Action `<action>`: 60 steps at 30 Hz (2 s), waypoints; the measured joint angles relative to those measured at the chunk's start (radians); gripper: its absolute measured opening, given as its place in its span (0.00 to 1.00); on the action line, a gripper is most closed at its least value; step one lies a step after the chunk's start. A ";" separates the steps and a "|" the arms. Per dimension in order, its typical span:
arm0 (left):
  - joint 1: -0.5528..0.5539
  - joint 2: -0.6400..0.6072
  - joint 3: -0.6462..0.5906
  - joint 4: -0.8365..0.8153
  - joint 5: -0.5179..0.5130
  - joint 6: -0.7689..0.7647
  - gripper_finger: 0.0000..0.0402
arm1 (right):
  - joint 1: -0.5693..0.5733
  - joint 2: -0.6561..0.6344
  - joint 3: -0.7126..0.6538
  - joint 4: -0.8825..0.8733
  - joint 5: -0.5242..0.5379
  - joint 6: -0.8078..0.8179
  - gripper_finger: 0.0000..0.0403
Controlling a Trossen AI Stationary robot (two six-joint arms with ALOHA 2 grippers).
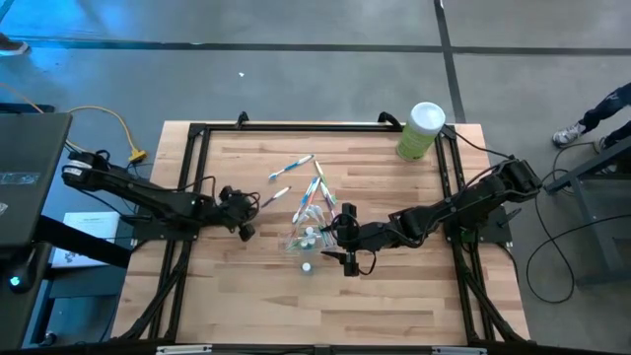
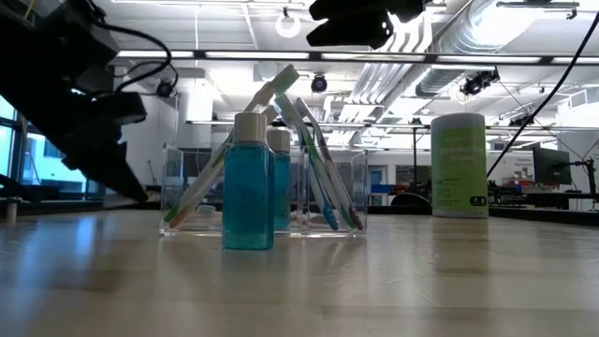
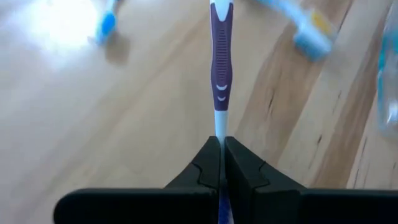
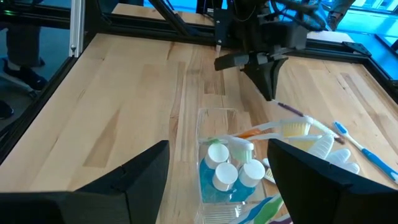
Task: Pick & Place toothbrushing station
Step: Put the violet toothbrush into the transparent organizer
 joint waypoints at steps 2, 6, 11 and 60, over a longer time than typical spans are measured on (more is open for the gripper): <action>-0.012 -0.011 0.001 0.026 -0.040 0.000 0.01 | 0.000 0.000 0.000 0.000 0.000 -0.001 0.65; -0.050 -0.036 0.001 0.053 -0.160 0.007 0.01 | 0.000 0.000 0.000 0.000 0.000 -0.001 0.65; -0.142 -0.061 0.058 0.065 -0.396 0.205 0.01 | 0.000 0.000 0.000 0.002 0.000 0.000 0.65; -0.386 0.799 0.640 1.084 -0.439 2.131 0.01 | 0.049 -0.113 0.000 -0.128 -0.144 0.421 0.64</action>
